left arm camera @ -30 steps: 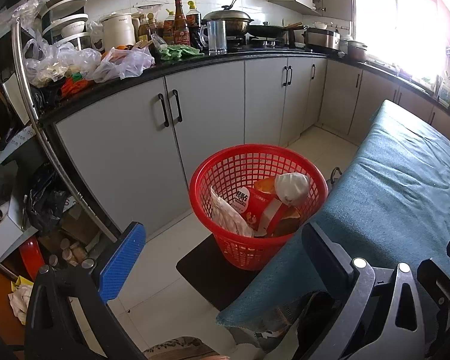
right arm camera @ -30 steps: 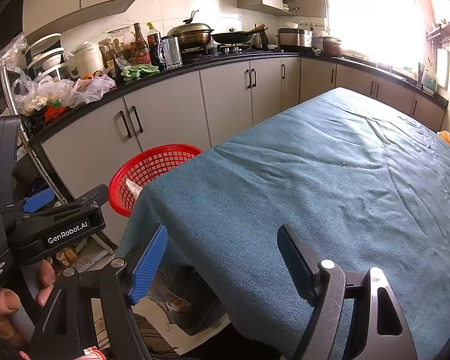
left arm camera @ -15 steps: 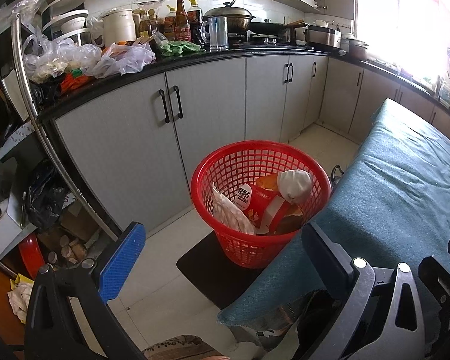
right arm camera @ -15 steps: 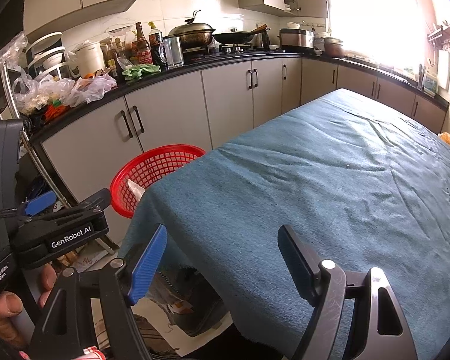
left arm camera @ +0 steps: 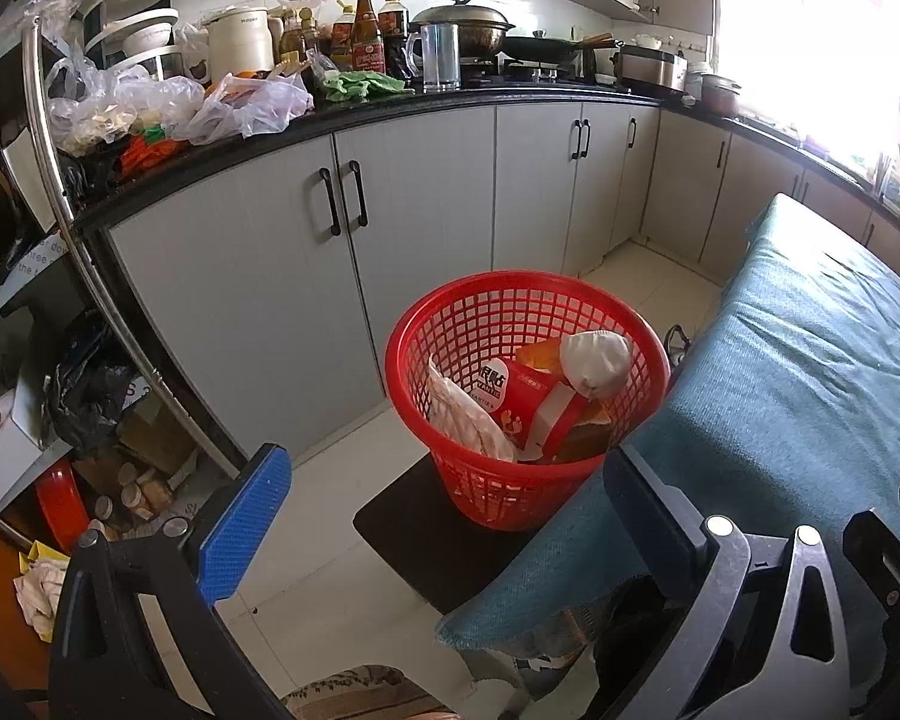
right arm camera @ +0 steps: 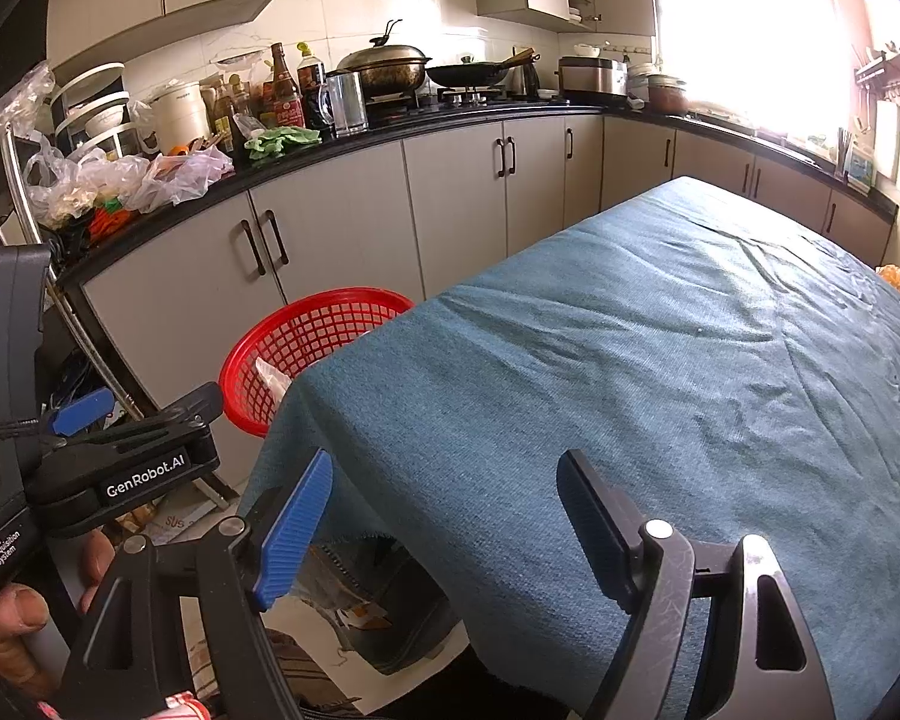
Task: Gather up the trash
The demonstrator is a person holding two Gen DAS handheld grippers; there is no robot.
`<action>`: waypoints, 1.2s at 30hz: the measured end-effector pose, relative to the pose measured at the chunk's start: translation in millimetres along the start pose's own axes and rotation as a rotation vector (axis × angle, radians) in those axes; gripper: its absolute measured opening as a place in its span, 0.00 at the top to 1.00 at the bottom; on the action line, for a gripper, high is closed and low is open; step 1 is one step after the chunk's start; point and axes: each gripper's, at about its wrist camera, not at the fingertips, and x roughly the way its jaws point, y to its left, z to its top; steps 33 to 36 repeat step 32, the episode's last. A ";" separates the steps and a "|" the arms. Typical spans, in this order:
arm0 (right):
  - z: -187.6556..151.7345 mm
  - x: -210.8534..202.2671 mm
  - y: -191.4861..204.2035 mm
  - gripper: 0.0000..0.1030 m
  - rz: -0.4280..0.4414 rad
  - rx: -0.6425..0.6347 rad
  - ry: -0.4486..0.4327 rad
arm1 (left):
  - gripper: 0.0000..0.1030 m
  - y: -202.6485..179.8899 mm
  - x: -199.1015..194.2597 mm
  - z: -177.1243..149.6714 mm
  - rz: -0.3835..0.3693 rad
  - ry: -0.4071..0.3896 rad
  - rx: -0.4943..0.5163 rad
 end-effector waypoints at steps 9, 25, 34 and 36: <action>-0.9 1.5 1.8 0.20 0.001 0.003 0.001 | 0.00 1.2 3.1 -1.1 0.001 0.015 -0.008; -3.3 2.0 0.8 0.19 0.006 0.017 0.005 | 0.00 -1.5 -5.5 6.6 0.008 -0.002 0.021; -3.9 -10.7 -6.9 0.19 0.007 0.037 -0.021 | 0.00 -6.0 -25.6 18.4 0.043 -0.065 0.071; -3.9 -10.7 -6.9 0.19 0.007 0.037 -0.021 | 0.00 -6.0 -25.6 18.4 0.043 -0.065 0.071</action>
